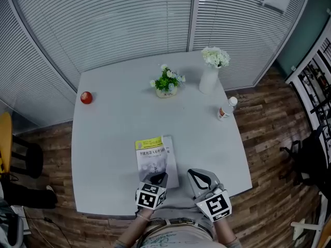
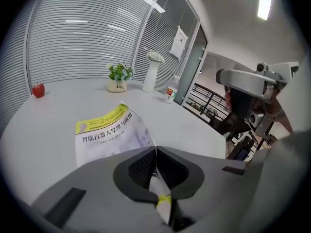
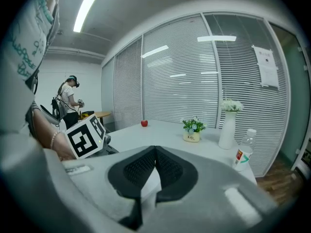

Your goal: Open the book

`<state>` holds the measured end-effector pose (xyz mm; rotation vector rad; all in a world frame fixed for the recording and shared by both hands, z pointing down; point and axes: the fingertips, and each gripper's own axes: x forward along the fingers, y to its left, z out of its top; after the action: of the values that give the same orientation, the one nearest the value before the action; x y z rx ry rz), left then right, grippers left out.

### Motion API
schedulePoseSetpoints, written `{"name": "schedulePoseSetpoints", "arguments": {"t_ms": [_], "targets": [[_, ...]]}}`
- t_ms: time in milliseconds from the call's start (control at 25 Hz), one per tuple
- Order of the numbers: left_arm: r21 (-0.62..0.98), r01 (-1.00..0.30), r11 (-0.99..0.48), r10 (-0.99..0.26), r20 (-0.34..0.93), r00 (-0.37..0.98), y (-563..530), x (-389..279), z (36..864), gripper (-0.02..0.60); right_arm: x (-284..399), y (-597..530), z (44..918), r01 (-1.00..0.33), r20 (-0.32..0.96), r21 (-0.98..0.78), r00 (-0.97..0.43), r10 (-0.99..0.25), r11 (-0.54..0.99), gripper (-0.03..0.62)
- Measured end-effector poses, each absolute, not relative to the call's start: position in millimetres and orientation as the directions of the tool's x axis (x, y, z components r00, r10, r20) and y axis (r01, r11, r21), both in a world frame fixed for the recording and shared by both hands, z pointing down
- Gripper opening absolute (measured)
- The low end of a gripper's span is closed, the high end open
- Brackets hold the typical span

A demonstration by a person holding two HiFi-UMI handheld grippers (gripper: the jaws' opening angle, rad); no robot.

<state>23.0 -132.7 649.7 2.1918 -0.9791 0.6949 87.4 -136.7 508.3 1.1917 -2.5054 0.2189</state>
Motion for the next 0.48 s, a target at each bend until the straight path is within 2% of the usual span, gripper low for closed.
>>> {"name": "schedulePoseSetpoints", "arguments": {"t_ms": [480], "targets": [[0.361, -0.779, -0.512, -0.484, 0.628, 0.609, -125, -13, 630, 0.003, 59, -127, 510, -0.759, 0.387, 0.043, -0.587, -0.712, 0.649, 0.003]]}}
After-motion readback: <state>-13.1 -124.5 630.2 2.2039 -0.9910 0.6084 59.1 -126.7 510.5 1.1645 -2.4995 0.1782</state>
